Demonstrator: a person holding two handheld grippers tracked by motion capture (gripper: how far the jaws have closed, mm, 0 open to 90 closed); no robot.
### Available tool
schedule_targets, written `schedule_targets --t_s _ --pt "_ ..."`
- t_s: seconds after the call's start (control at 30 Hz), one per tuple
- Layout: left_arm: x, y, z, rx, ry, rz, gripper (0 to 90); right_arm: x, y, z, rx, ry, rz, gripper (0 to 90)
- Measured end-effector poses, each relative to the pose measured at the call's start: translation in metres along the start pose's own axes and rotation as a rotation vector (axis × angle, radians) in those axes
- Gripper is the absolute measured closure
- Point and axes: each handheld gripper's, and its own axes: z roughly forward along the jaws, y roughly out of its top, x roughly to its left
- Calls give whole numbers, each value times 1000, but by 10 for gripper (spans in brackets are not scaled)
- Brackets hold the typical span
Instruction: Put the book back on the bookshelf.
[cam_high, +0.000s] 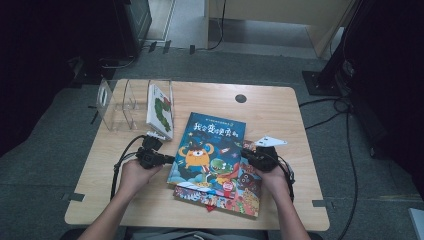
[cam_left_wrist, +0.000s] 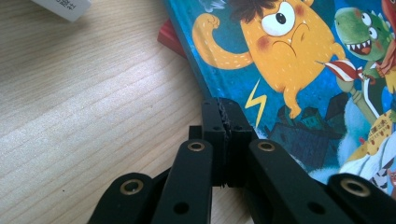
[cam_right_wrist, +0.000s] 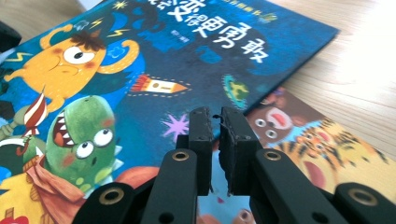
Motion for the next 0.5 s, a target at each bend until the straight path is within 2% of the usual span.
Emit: schedule_targets --t_s 0.1,0.17,0.2,0.27,0.33,0.43,0.5 --pt "-1 -1 -1 -2 -5 0 900 -3 -1 -3 -5 -10 9 831" --pt "-4 -1 -1 -9 -52 -2 900 -6 -3 -4 -5 -15 21 831" --pt "-10 -1 0 -7 -74 6 900 -8 -3 -5 -7 -17 27 831" --pt "-13 -1 3 0 -77 17 900 -9 -4 -5 -7 -20 29 832" --pt "-22 0 4 -1 -36 57 900 -11 -4 -4 -7 -24 39 835" --pt "-21 0 2 -11 -45 43 900 -13 -4 -4 -11 -28 43 838" --pt "-16 -1 0 -18 -25 26 900 -14 -5 -5 -13 -29 47 838"
